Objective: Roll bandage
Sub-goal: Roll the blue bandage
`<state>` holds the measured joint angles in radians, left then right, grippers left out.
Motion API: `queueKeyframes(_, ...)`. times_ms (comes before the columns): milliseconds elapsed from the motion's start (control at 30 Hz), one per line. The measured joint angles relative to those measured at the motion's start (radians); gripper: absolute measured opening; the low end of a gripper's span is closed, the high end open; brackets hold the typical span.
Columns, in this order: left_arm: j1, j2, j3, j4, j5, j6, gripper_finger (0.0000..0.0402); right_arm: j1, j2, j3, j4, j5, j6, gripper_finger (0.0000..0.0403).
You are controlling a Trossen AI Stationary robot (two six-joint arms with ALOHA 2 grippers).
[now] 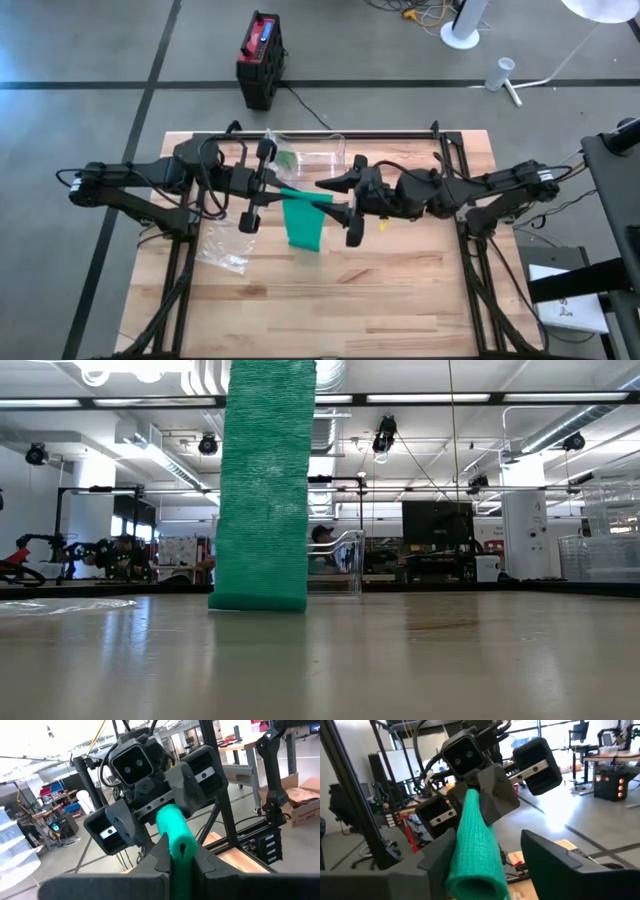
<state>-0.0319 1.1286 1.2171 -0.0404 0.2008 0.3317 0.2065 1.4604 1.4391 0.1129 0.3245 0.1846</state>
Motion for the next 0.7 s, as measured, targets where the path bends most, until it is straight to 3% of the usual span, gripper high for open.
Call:
queueKeyframes(233,0.000,0.003,0.000,0.008,-0.001,0.003,0.0007,-0.004,0.001,0.000,0.005,0.001,0.001,0.0148)
queueKeyframes(500,0.000,0.029,0.000,0.061,-0.007,-0.152,0.0028,-0.003,0.000,0.000,0.025,0.011,-0.150,0.0015)
queueKeyframes(700,0.001,0.025,0.000,0.051,-0.036,-0.259,0.0102,0.004,0.002,0.000,0.027,0.069,-0.401,0.0011)
